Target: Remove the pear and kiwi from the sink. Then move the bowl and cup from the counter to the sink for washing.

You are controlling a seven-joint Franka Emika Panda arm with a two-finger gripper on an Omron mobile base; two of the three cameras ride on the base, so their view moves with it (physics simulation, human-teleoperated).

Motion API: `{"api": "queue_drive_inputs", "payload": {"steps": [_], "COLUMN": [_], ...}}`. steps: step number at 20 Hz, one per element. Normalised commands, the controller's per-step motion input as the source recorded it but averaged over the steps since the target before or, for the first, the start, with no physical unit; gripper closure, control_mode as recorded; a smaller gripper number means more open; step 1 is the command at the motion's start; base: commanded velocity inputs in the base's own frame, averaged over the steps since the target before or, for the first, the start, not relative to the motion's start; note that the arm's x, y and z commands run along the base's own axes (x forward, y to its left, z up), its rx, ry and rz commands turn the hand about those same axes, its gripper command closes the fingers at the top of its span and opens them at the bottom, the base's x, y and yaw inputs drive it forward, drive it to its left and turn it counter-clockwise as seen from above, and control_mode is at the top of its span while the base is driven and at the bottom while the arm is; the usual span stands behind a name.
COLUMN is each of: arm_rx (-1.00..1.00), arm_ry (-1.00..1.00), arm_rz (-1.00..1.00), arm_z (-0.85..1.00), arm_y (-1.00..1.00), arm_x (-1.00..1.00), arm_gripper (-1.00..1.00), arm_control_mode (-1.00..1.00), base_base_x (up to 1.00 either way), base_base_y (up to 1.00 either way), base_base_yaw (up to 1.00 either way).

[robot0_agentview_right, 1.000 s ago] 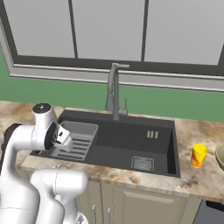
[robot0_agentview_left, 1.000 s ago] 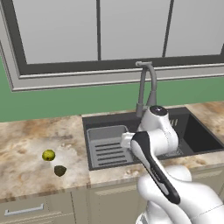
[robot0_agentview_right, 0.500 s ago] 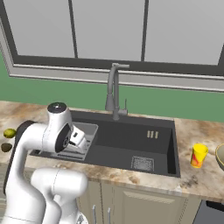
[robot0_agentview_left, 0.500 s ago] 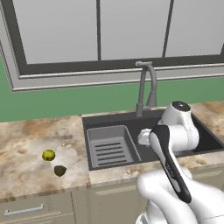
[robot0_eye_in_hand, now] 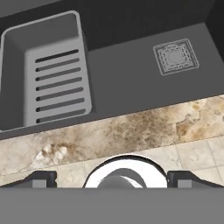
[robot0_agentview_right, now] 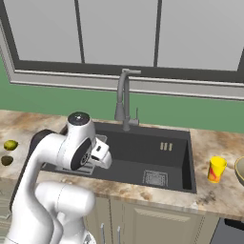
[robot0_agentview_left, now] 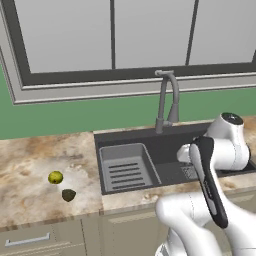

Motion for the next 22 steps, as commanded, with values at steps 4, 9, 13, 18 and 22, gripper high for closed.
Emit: {"api": "queue_drive_inputs", "payload": {"steps": [4,9,13,18,22], "arm_rx": [-0.08,-0.1,-0.1,-0.08,-0.04], "arm_ry": [0.0,0.0,0.0,0.02,0.01], "arm_rz": [0.0,0.0,0.0,0.0,0.01], "arm_z": [0.16,0.14,0.1,0.09,0.13], "arm_y": [-0.53,-0.51,-0.52,-0.53,-0.54], "arm_x": [-0.02,0.0,0.01,0.03,0.01], "arm_gripper": [-1.0,-1.0,-1.0,-1.0,-1.0], "arm_control_mode": [-1.0,-1.0,-1.0,-1.0,-1.0], "base_base_x": [0.0,0.0,0.0,0.0,0.0], "base_base_y": [0.0,0.0,0.0,0.0,0.0], "base_base_yaw": [0.0,0.0,0.0,0.0,0.0]}}
